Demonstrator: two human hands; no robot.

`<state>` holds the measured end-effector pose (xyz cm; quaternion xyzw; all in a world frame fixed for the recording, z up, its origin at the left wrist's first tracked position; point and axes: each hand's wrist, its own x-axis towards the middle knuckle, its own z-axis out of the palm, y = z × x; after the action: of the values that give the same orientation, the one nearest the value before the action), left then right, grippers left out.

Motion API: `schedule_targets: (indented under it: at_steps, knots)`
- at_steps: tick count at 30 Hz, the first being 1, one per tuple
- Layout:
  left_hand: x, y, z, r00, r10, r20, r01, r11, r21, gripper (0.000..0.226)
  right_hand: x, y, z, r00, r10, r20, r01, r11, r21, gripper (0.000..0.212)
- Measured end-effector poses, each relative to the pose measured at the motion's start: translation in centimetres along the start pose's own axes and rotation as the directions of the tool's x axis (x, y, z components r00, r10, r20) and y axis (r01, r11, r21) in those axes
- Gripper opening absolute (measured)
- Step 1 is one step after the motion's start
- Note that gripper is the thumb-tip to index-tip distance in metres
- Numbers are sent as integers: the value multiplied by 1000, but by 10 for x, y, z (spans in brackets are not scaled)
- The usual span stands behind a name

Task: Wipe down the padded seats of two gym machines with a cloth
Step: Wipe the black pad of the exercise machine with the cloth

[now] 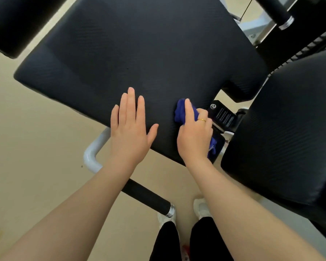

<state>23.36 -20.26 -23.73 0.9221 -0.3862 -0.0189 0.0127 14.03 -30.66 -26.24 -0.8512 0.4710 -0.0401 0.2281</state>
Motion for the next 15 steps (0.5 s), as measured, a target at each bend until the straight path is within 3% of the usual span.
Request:
schedule_targets:
  at_steps: [1,3,5,7,9,11,13,15]
  knots:
    - [0,-3,-1,1000,-29,-4,29,1000,-13,65,-10,-6,2,988,-152,9,152,988,1,64]
    - [0,-7,-2,996,-84,10,85,995,-47,64,-22,-5,10,882,-472,4,472,880,-50,62]
    - [-2,-9,-6,988,-150,28,151,986,-64,64,-9,2,10,775,-631,31,630,770,-100,57]
    - [-5,-10,-9,976,-216,32,217,975,-55,67,19,1,-2,848,-529,29,529,842,-105,49]
    - [-6,-11,-7,974,-226,11,226,974,-23,70,48,-1,-10,964,-264,17,265,960,-96,47]
    - [-8,-12,-7,976,-217,-22,218,976,27,74,61,-7,-12,990,-140,19,141,989,-37,47]
    - [-8,-12,-10,952,-303,34,303,953,22,81,50,-15,-12,975,-216,60,215,976,14,45]
    - [-6,-15,-14,893,-436,106,439,898,-4,91,30,-25,-8,884,-445,143,444,895,37,45]
